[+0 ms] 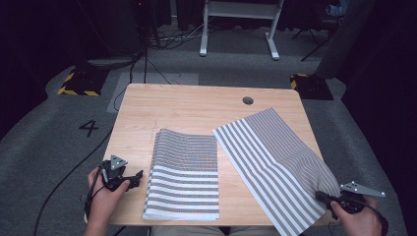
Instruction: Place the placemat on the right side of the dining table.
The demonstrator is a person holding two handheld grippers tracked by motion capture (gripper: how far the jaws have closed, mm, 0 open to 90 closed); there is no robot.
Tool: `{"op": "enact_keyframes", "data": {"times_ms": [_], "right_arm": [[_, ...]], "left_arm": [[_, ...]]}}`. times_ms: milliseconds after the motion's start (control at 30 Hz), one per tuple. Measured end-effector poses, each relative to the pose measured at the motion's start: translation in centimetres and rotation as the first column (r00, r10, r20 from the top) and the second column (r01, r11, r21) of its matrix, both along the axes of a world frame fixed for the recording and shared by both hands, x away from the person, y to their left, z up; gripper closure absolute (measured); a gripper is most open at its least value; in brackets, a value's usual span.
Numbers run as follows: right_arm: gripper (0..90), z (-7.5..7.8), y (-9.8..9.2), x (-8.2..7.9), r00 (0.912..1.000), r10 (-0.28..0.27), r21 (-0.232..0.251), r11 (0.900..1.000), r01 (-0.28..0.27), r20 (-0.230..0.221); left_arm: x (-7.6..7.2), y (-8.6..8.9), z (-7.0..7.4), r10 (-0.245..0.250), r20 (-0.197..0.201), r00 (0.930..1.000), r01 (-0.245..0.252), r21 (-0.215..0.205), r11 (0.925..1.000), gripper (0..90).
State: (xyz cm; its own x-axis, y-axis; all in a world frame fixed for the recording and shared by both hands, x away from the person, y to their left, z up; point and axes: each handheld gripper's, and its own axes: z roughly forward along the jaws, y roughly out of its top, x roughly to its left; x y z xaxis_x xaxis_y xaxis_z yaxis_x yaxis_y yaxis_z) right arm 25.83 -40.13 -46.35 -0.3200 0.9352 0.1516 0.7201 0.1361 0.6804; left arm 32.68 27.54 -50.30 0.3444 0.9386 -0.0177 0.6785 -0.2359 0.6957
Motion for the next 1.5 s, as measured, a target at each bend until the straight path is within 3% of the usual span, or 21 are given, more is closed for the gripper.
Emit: {"op": "enact_keyframes", "data": {"times_ms": [67,167,233,300,467,567,667,733,767,800,833,933,1067,1200,1233,1333,1500], "right_arm": [[75.8,0.0,0.3,-0.5,0.9999,0.013,-0.022,1.000,-0.013,0.003],[57.1,0.8,0.4,-0.7,0.9966,0.025,-0.071,0.997,-0.019,0.079],[51.5,1.5,0.7,-0.2,0.9892,0.077,-0.086,0.994,-0.067,0.124],[46.0,1.8,1.3,1.0,0.9803,0.148,-0.122,0.984,-0.133,0.131],[40.3,2.0,4.2,5.1,0.9608,0.242,-0.156,0.963,-0.221,0.135],[38.1,1.6,5.9,8.2,0.9535,0.278,-0.158,0.953,-0.259,0.117],[38.1,0.9,6.9,11.3,0.9516,0.300,-0.197,0.939,-0.281,0.069],[37.7,0.4,7.3,13.2,0.9528,0.303,-0.197,0.936,-0.292,0.023],[37.7,0.4,7.3,13.2,0.9528,0.303,-0.197,0.936,-0.292,0.023],[37.4,-0.1,7.5,14.9,0.9513,0.308,-0.201,0.931,-0.304,-0.010],[36.8,-0.3,7.6,15.4,0.9499,0.312,-0.197,0.930,-0.309,-0.016],[34.0,-0.6,7.7,17.1,0.9522,0.301,-0.198,0.931,-0.305,-0.051],[32.5,-1.0,6.4,19.1,0.9698,0.233,-0.221,0.944,-0.243,-0.072],[24.1,-1.5,4.5,20.7,0.9792,0.173,-0.246,0.950,-0.195,-0.105],[21.1,-1.6,4.1,21.0,0.9817,0.153,-0.229,0.957,-0.176,-0.114],[20.3,-1.8,3.2,21.5,0.9838,0.134,-0.191,0.969,-0.155,-0.119],[19.3,-1.8,3.2,21.7,0.9843,0.130,-0.205,0.967,-0.153,-0.119]], "left_arm": [[0.0,0.0,0.0,-0.001,-0.002,1.0000,0.001,-0.003,1.0000,17.2],[0.0,0.0,0.0,0.002,-0.002,1.0000,-0.002,0.000,1.0000,17.2],[0.0,0.1,0.0,0.004,-0.001,1.0000,-0.004,0.002,1.0000,17.2],[-0.1,0.1,0.0,0.005,0.006,1.0000,-0.005,0.005,1.0000,17.7],[-0.5,0.4,0.3,0.011,0.011,0.9999,-0.012,0.010,0.9999,18.9],[-0.9,0.7,0.4,0.019,0.015,0.9997,-0.019,0.013,0.9997,19.0],[-1.3,0.9,0.4,0.021,0.019,0.9996,-0.022,0.015,0.9997,19.1],[-1.6,1.1,0.3,0.027,0.021,0.9994,-0.027,0.012,0.9996,19.1],[-1.6,1.1,0.3,0.027,0.021,0.9994,-0.027,0.012,0.9996,19.0],[-1.9,1.3,0.3,0.030,0.017,0.9994,-0.030,0.015,0.9994,19.1],[-2.0,1.3,0.3,0.029,0.015,0.9995,-0.029,0.012,0.9995,19.1],[-2.3,1.6,0.2,0.037,0.012,0.9992,-0.037,0.019,0.9991,19.1],[-2.6,1.7,0.2,0.042,0.015,0.9990,-0.042,0.018,0.9989,19.1],[-2.7,1.8,0.2,0.043,0.011,0.9990,-0.043,0.025,0.9988,19.1],[-2.7,1.8,0.1,0.047,0.012,0.9988,-0.047,0.018,0.9987,19.1],[-2.7,1.7,0.1,0.041,0.011,0.9991,-0.041,0.014,0.9990,19.1],[-2.6,1.6,0.0,0.035,0.013,0.9993,-0.035,0.022,0.9991,18.9]]}}
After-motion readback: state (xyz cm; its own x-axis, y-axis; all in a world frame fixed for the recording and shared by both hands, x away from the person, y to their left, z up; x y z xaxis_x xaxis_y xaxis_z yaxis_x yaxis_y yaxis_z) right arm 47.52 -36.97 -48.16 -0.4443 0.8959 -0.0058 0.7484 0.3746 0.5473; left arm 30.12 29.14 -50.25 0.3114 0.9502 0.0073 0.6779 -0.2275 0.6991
